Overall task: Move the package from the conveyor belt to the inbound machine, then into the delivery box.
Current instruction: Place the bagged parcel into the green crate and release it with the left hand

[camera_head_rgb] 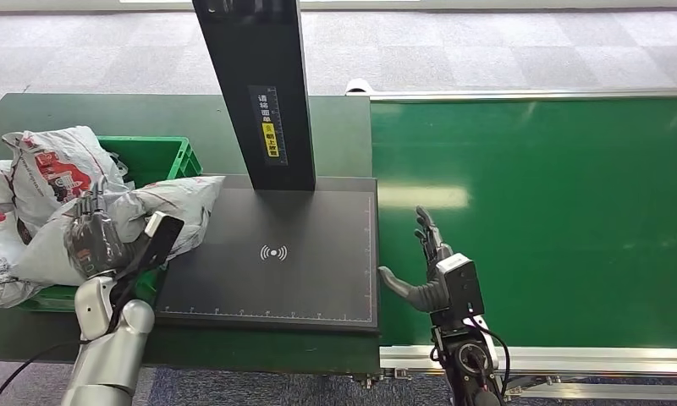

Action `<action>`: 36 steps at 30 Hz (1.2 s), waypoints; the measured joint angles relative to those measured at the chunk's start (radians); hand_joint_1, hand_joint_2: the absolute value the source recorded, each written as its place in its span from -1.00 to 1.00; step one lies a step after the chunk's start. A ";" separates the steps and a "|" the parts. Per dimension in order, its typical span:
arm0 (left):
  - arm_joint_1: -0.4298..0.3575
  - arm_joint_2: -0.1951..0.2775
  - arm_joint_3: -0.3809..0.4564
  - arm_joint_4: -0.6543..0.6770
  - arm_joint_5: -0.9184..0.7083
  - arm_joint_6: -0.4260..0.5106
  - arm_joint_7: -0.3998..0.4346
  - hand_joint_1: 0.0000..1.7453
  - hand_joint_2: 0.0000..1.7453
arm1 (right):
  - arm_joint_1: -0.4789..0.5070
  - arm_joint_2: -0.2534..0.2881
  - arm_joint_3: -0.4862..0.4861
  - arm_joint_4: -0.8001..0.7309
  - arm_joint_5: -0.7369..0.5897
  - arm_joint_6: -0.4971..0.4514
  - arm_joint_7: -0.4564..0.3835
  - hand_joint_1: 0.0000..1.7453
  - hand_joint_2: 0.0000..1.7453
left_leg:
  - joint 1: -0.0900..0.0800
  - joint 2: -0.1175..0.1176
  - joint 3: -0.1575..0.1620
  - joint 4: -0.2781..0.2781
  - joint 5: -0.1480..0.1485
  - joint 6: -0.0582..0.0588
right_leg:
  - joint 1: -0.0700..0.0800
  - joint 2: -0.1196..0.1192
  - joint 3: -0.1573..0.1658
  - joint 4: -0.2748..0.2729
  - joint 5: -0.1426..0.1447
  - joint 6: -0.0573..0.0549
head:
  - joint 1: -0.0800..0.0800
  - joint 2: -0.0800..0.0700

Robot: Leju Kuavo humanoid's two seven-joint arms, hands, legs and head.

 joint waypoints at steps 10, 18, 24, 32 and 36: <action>-0.132 -0.055 0.473 -0.053 0.070 0.007 -0.531 1.00 -1.00 | 0.002 0.000 0.025 0.005 -0.006 -0.003 0.002 -1.00 1.00 | 0.001 0.000 -0.002 0.000 0.000 0.000 | 0.001 0.000 -0.001 0.000 0.000 0.000 | 0.000 0.000; -0.239 -0.042 0.690 -0.034 -0.193 0.010 -0.431 1.00 0.50 | -0.001 -0.002 0.031 0.011 -0.012 -0.016 -0.010 -1.00 1.00 | 0.001 0.001 -0.001 0.000 0.000 0.000 | 0.001 0.001 -0.001 0.000 0.000 -0.001 | 0.000 0.000; -0.300 0.155 0.330 0.296 -0.310 -0.160 0.330 0.94 1.00 | -0.002 -0.011 0.029 0.011 -0.008 -0.003 -0.011 -1.00 1.00 | 0.002 -0.001 0.001 0.000 0.002 -0.003 | 0.002 -0.001 0.000 0.000 0.001 -0.002 | 0.000 0.000; -0.359 0.260 0.016 0.513 -0.315 -0.324 0.417 0.95 0.00 | -0.004 -0.015 0.027 0.011 -0.003 0.009 -0.014 -1.00 1.00 | 0.002 0.004 0.005 0.000 0.002 -0.003 | 0.002 0.003 0.003 0.001 0.002 -0.004 | 0.000 0.000; -0.384 0.280 -0.047 0.557 -0.315 -0.489 0.420 0.93 -1.00 | -0.006 -0.015 0.025 0.011 0.007 0.015 -0.020 -1.00 1.00 | 0.002 0.003 0.008 -0.001 0.002 -0.004 | 0.002 0.003 0.006 0.001 0.002 -0.004 | 0.000 0.000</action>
